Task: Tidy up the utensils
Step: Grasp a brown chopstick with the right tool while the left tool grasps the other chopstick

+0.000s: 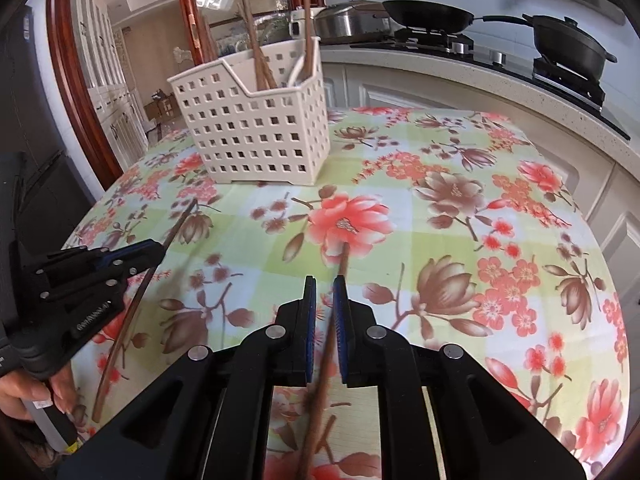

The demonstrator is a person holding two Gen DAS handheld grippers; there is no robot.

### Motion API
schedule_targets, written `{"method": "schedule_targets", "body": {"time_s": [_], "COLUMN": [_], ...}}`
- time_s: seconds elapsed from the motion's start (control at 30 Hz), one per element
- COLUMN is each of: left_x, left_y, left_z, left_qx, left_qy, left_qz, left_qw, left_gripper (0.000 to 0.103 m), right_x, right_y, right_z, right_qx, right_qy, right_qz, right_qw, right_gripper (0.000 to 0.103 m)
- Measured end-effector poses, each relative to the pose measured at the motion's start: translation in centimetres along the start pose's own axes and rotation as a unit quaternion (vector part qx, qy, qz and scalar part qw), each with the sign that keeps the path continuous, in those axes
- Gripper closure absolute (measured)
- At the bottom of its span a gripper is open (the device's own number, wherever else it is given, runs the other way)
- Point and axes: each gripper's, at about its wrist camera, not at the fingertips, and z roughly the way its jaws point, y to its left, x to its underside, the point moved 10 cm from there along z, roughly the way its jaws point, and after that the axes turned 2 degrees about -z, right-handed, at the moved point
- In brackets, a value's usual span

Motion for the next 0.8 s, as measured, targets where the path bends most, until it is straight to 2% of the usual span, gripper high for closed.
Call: {"method": "schedule_targets", "body": {"time_s": [0.1, 0.13, 0.37, 0.63, 0.73, 0.8], "left_x": [0.4, 0.5, 0.8, 1.2, 1.2, 1.2], "left_y": [0.1, 0.1, -1.4, -3.7, -4.0, -4.1], "left_z": [0.4, 0.5, 0.8, 2.2, 2.7, 2.8], "left_qx": [0.003, 0.004, 0.016, 0.034, 0.030, 0.031], "left_qy": [0.005, 0.006, 0.011, 0.035, 0.028, 0.027], "left_qz": [-0.002, -0.002, 0.014, 0.035, 0.045, 0.050], "left_qw": [1.0000, 1.0000, 0.9997, 0.9982, 0.9981, 0.9979], "left_gripper": [0.085, 0.082, 0.076, 0.077, 0.081, 0.090], "right_x": [0.8, 1.0, 2.1, 2.2, 2.2, 2.1], "right_y": [-0.4, -0.3, 0.2, 0.3, 0.4, 0.4], "right_z": [0.9, 1.1, 2.5, 2.5, 2.7, 2.7], "right_qx": [0.008, 0.007, 0.022, 0.024, 0.031, 0.038], "right_qy": [0.024, 0.028, 0.053, 0.056, 0.056, 0.054], "right_qz": [-0.002, -0.002, -0.018, -0.024, -0.031, -0.037], "right_qw": [1.000, 1.000, 0.998, 0.998, 0.997, 0.997], "right_gripper": [0.078, 0.072, 0.071, 0.071, 0.071, 0.071]}}
